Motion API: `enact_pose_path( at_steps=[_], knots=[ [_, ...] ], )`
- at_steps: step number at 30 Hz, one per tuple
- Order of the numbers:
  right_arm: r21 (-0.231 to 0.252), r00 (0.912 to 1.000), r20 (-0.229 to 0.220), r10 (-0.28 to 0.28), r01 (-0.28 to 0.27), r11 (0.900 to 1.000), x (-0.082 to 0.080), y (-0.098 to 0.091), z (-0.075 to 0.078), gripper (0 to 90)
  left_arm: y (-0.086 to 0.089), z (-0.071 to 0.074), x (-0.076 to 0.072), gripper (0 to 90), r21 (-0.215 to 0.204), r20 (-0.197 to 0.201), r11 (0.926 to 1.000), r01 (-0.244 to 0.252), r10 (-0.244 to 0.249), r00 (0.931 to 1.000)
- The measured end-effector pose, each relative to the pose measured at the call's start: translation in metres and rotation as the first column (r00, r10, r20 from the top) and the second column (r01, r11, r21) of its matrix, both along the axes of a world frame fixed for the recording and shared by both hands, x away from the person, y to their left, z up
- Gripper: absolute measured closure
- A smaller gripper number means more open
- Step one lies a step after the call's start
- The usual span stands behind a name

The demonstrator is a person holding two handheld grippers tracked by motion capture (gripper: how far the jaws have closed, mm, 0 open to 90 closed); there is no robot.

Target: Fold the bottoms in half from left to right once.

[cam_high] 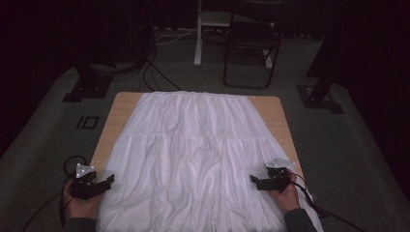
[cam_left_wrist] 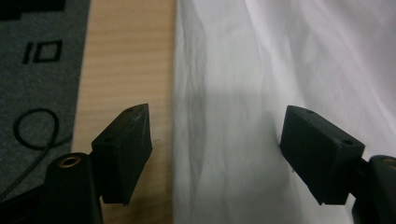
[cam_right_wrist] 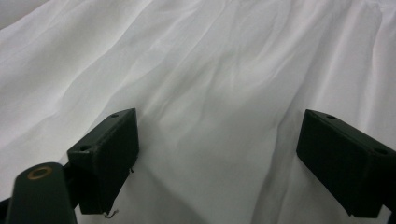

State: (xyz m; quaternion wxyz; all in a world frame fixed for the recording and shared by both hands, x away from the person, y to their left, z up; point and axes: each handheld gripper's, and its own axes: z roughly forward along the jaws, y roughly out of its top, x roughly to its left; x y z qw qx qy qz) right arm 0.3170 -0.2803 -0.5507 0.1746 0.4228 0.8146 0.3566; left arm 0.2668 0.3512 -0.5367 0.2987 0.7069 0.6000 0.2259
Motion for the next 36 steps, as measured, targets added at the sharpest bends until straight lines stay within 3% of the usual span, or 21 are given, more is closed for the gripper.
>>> enact_pose_path(
  at_steps=[5,9,12,16,19,22,24,26,28,30,32,36],
  knots=[
    [0.0,1.0,0.0,0.0,0.0,1.0,0.0,0.0,0.0,12.2,-0.008,-0.002,-0.003,24.4,0.041,-0.02,0.9985,0.037,-0.036,0.9991],
    [0.0,1.0,-0.001,0.001,-0.001,1.0,0.0,0.0,0.0,12.2,-0.019,-0.003,-0.008,25.0,0.042,-0.011,0.9931,0.109,-0.109,0.994],
    [0.0,1.0,-0.001,0.001,-0.001,1.0,0.0,0.0,0.0,12.2,-0.025,-0.003,-0.01,27.2,0.044,-0.006,0.9902,0.133,-0.133,0.9912],
    [0.0,1.0,-0.001,0.001,-0.001,1.0,0.0,0.0,0.0,12.2,-0.027,0.0,-0.01,41.5,0.039,-0.01,0.9894,0.14,-0.14,0.9901],
    [0.0,1.0,-0.001,0.001,-0.001,1.0,-0.001,0.0,0.0,12.2,-0.028,0.002,-0.01,65.2,0.024,-0.014,0.9871,0.158,-0.158,0.9874],
    [0.0,1.0,-0.001,0.001,-0.001,1.0,-0.001,0.0,0.0,12.2,-0.028,0.001,-0.009,84.7,-0.018,-0.015,0.9824,0.186,-0.186,0.9824],
    [0.0,1.0,-0.001,0.002,-0.002,1.0,-0.001,0.0,0.0,12.2,-0.027,0.002,-0.009,86.9,-0.018,-0.019,0.9812,0.192,-0.193,0.9811],
    [0.004,1.0,-0.002,0.009,-0.009,0.9999,-0.001,0.0,0.0,12.2,-0.027,0.002,-0.007,87.3,-0.009,-0.018,0.9817,0.19,-0.19,0.9816],
    [0.002,0.9999,0.002,0.015,-0.015,0.9999,-0.002,0.0,0.0,15.3,-0.027,0.004,-0.004,87.6,0.043,-0.016,0.983,0.179,-0.178,0.9838],
    [0.013,0.9997,0.012,0.022,-0.022,0.9997,-0.005,-0.002,0.002,28.1,-0.023,0.01,0.001,87.7,0.059,0.01,0.9844,0.166,-0.167,0.986],
    [0.021,0.9993,0.003,0.036,-0.036,0.9991,-0.006,-0.005,0.004,34.1,-0.015,0.017,0.007,88.1,0.078,0.037,0.9866,0.143,-0.146,0.9885],
    [0.041,0.9993,0.026,0.027,-0.028,0.9988,-0.008,-0.012,0.011,36.4,0.009,0.028,0.02,88.3,0.166,0.06,0.9853,0.041,-0.052,0.9969]
  ],
)
